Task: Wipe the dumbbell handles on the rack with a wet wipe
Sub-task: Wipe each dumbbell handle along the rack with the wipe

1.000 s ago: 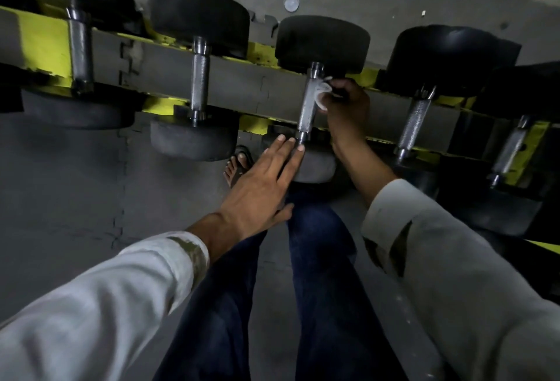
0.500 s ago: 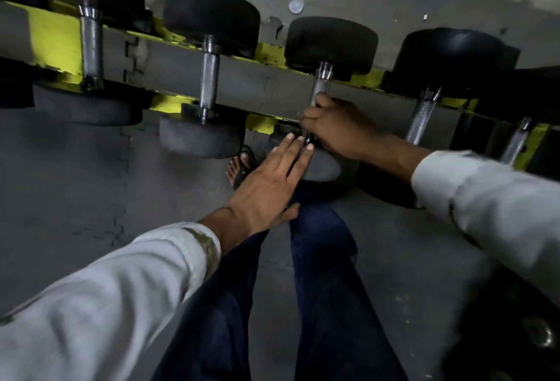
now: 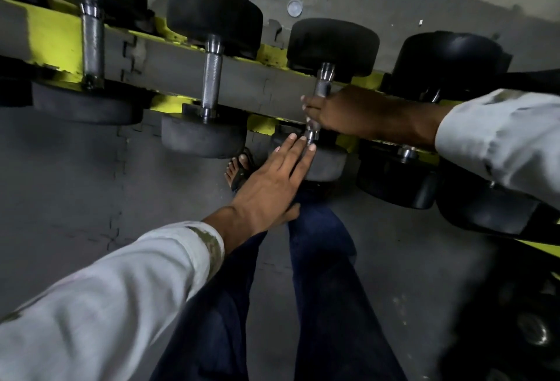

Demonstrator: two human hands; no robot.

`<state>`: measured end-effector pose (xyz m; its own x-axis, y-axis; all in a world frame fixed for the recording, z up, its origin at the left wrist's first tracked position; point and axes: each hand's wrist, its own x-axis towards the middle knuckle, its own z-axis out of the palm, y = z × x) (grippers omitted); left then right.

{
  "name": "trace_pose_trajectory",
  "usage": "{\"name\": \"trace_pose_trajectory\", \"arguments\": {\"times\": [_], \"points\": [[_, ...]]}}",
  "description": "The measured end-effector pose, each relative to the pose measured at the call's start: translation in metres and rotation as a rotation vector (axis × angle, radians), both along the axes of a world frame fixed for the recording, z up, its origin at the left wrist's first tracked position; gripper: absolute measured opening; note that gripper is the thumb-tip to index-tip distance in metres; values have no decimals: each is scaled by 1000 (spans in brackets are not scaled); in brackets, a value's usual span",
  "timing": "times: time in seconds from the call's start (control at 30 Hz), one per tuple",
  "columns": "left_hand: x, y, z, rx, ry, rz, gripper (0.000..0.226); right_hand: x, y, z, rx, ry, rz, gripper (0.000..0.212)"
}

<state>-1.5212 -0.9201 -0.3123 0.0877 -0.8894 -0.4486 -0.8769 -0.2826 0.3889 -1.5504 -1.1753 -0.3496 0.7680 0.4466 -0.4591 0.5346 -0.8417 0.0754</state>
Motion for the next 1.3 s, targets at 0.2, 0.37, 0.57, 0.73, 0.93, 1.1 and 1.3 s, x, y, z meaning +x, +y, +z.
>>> {"name": "trace_pose_trajectory", "arguments": {"times": [0.2, 0.37, 0.57, 0.73, 0.93, 1.1, 1.3], "points": [[2, 0, 1, 4, 13, -7, 119, 5, 1, 0, 101, -43, -391, 54], [2, 0, 0, -1, -8, -19, 121, 15, 4, 4, 89, -17, -291, 53], [2, 1, -1, -15, -2, -7, 122, 10, 31, 4, 176, 188, -356, 20], [4, 2, -4, -19, 13, -2, 122, 3, 27, 13, 293, 146, -269, 19], [3, 3, -4, -12, 16, -1, 121, -31, 40, 14, 457, 77, -765, 12], [3, 3, -3, 0, -10, -21, 123, -30, 58, 12, 564, -162, -1488, 13], [4, 1, -1, 21, -35, -52, 129, 12, 21, -60, 998, -116, -2289, 30]]}}
